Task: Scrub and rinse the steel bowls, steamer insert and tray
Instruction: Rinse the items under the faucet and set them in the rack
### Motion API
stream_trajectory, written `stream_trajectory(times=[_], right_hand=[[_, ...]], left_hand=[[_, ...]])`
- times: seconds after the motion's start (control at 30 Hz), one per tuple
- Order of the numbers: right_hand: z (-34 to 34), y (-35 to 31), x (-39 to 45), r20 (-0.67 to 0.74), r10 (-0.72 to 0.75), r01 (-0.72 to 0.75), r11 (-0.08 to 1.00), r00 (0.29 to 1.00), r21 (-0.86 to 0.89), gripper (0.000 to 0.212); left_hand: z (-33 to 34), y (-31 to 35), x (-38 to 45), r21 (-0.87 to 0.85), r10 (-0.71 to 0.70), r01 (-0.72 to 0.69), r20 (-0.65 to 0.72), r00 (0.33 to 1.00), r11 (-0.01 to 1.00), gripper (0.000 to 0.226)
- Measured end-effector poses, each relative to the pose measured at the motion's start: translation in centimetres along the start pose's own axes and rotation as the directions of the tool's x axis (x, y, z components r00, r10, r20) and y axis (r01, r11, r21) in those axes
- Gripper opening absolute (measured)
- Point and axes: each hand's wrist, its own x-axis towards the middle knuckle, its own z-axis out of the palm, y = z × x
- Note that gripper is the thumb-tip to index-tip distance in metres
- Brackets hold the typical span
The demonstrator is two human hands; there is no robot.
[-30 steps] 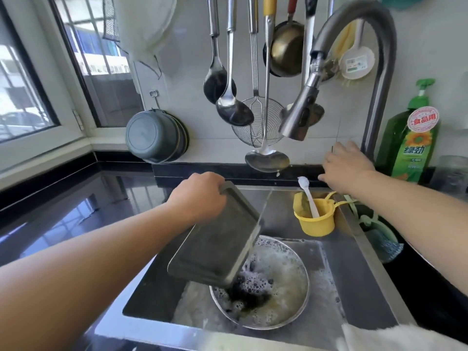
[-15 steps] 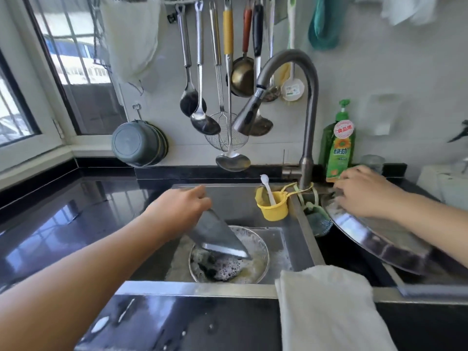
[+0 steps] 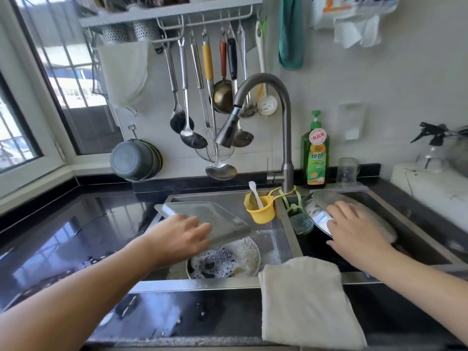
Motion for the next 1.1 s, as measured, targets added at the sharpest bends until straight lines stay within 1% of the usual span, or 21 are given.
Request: stream_trajectory(times=[0.03, 0.13, 0.2, 0.27, 0.37, 0.4, 0.5, 0.6, 0.67, 0.77, 0.8, 0.9, 0.93, 1.0, 1.03, 1.1], right_hand=[[0.0, 0.0, 0.1, -0.003, -0.017, 0.017, 1.0, 1.0, -0.016, 0.043], [0.1, -0.2, 0.0, -0.07, -0.087, 0.085, 0.996, 0.994, -0.033, 0.016], [-0.1, 0.2, 0.0, -0.106, -0.097, 0.094, 0.995, 0.99, -0.036, 0.015], [-0.7, 1.6, 0.1, -0.176, -0.052, 0.056, 0.998, 0.983, 0.02, 0.024], [-1.9, 4.9, 0.6, -0.205, 0.029, -0.022, 0.999, 0.978, 0.038, 0.038], [-2.2, 5.9, 0.7, -0.216, 0.051, -0.041, 0.998, 0.975, 0.051, 0.036], [-2.8, 9.0, 0.6, -0.251, 0.161, -0.132, 0.983, 0.955, 0.128, 0.017], [-2.7, 11.1, 0.4, -0.258, 0.194, -0.145, 0.97, 0.947, 0.194, 0.002], [-2.4, 11.9, 0.2, -0.237, 0.192, -0.149, 0.97, 0.952, 0.19, 0.003], [-2.2, 12.6, -0.3, -0.247, 0.206, -0.147, 0.96, 0.947, 0.238, 0.004], [-2.2, 12.6, -0.4, -0.255, 0.208, -0.143, 0.957, 0.944, 0.252, 0.004], [-2.2, 12.7, -1.0, -0.214, 0.225, -0.168, 0.952, 0.951, 0.254, 0.007], [-2.2, 12.7, -1.2, -0.188, 0.229, -0.179, 0.951, 0.955, 0.252, 0.011], [-2.2, 12.6, -1.3, -0.161, 0.238, -0.192, 0.947, 0.958, 0.257, 0.017], [-2.3, 12.5, -1.3, -0.155, 0.246, -0.198, 0.942, 0.957, 0.271, 0.018], [-2.1, 12.4, -1.6, -0.175, 0.265, -0.203, 0.929, 0.948, 0.309, 0.018]], left_hand=[[-0.1, 0.2, 0.4, 0.013, 0.02, -0.02, -0.015, 1.0, 1.0, 0.02], [-0.3, 0.6, 1.5, 0.03, 0.039, -0.038, -0.037, 0.999, 0.999, 0.021], [-0.5, 0.6, 2.4, 0.031, 0.021, -0.019, -0.047, 0.999, 0.999, 0.021], [-0.9, 0.8, 3.6, 0.021, -0.011, 0.013, -0.062, 0.998, 1.0, 0.02], [-1.7, 1.7, 6.6, 0.003, -0.031, 0.031, -0.087, 0.996, 1.0, 0.015], [-2.0, 2.0, 7.8, 0.004, -0.027, 0.028, -0.102, 0.994, 1.0, 0.016], [-2.7, 3.1, 12.5, 0.031, 0.023, -0.018, -0.151, 0.988, 0.999, 0.017], [-3.3, 5.4, 17.7, 0.066, 0.094, -0.083, -0.181, 0.979, 0.994, 0.017], [-3.1, 7.9, 21.6, 0.086, 0.13, -0.118, -0.142, 0.981, 0.989, 0.023], [-2.0, 12.4, 27.1, 0.082, 0.193, -0.19, -0.033, 0.981, 0.978, 0.011], [-1.6, 13.8, 28.6, 0.077, 0.212, -0.213, 0.014, 0.977, 0.974, 0.011], [-1.7, 16.9, 31.9, 0.058, 0.259, -0.274, 0.187, 0.948, 0.96, 0.024], [-1.7, 17.5, 32.7, 0.066, 0.277, -0.296, 0.21, 0.938, 0.953, 0.027], [-1.6, 17.7, 33.4, 0.026, 0.303, -0.314, 0.206, 0.931, 0.949, 0.03], [-1.4, 17.4, 33.4, -0.018, 0.297, -0.3, 0.193, 0.935, 0.954, 0.033], [-0.9, 16.3, 32.5, -0.195, 0.294, -0.265, 0.14, 0.946, 0.944, 0.045]])
